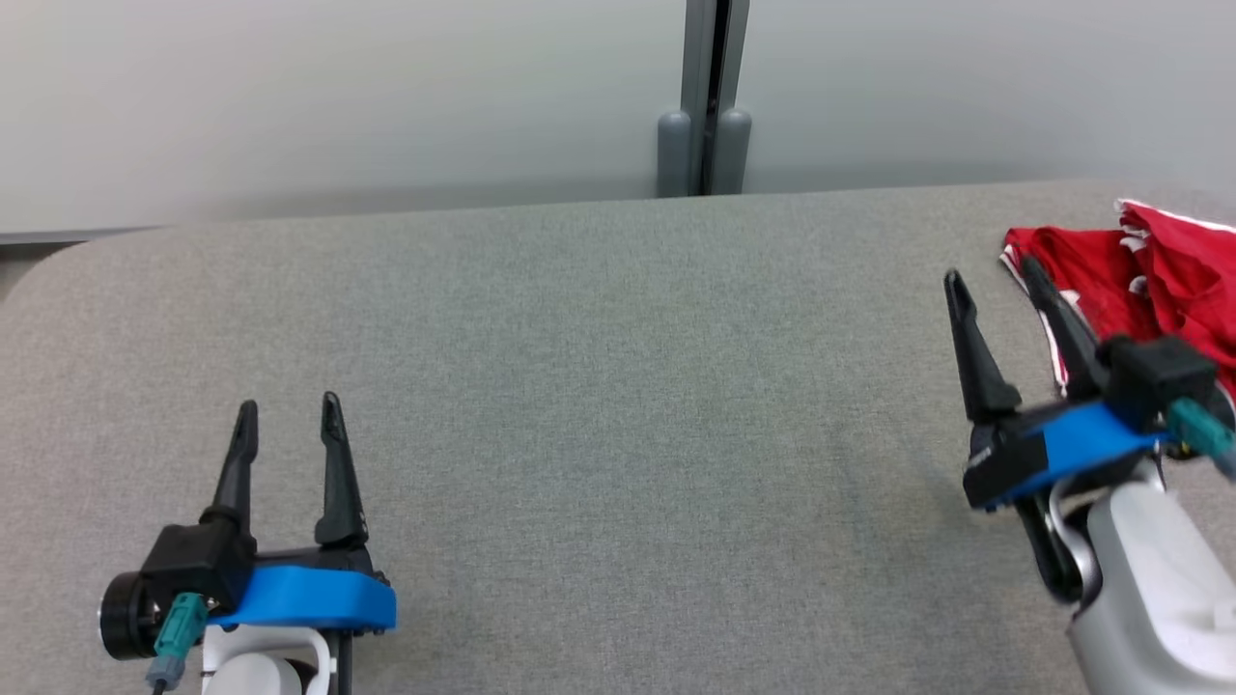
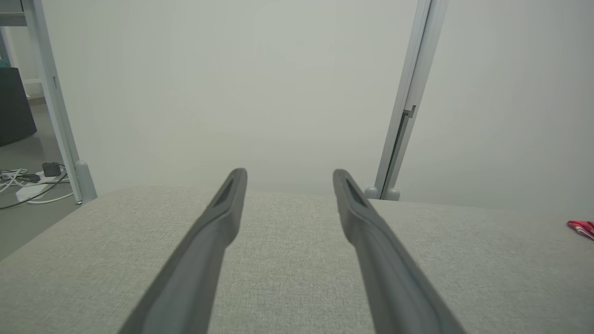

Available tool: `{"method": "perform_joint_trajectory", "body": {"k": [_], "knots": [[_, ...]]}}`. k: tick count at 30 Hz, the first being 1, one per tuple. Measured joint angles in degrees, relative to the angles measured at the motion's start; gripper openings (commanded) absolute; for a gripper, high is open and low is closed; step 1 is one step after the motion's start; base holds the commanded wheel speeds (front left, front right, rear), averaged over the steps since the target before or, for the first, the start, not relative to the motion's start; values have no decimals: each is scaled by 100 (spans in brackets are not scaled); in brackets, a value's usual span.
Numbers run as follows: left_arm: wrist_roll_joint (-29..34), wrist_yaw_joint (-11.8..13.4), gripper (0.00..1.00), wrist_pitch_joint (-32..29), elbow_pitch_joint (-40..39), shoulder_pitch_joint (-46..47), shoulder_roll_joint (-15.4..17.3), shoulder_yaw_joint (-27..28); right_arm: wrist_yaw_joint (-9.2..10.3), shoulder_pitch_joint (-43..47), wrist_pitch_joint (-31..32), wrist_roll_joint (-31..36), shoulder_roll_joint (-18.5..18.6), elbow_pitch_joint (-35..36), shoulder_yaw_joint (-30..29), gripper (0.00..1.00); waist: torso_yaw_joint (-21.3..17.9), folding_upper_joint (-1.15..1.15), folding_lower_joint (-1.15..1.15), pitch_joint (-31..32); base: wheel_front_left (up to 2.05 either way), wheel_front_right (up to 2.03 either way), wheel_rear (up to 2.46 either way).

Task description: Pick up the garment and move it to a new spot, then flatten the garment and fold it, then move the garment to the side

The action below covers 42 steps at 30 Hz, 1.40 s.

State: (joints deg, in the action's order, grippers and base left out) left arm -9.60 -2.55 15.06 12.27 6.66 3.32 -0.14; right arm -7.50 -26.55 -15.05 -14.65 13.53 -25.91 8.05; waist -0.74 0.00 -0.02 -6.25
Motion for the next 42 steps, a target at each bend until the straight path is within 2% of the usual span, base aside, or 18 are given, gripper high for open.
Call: {"method": "perform_joint_trajectory", "body": {"k": [11,18,26,27,32,42], "knots": [[-42,1,100,1,137,-186,-15,-80,0,1596,138,268,-534,1187,-835,100,6,0,0,313,0,0,0],[-44,16,100,1,220,-211,-21,-101,0,2083,453,506,-800,1936,-1036,100,6,0,1,387,0,0,0],[-81,-2,100,0,236,-207,-24,-175,0,2258,625,603,-953,2249,-1195,100,35,0,1,378,0,0,0],[-63,8,0,1,212,-199,-25,-167,0,2268,635,604,-960,2262,-1211,0,41,0,2,367,0,0,0],[-118,3,0,-63,459,-379,-41,-188,1,2348,673,523,-972,1986,-1202,0,43,0,2,369,0,0,0],[-1303,-52,0,-386,457,-387,-42,-55,1,2348,893,-661,-979,1866,-1234,0,46,0,3,391,0,0,0]]}}
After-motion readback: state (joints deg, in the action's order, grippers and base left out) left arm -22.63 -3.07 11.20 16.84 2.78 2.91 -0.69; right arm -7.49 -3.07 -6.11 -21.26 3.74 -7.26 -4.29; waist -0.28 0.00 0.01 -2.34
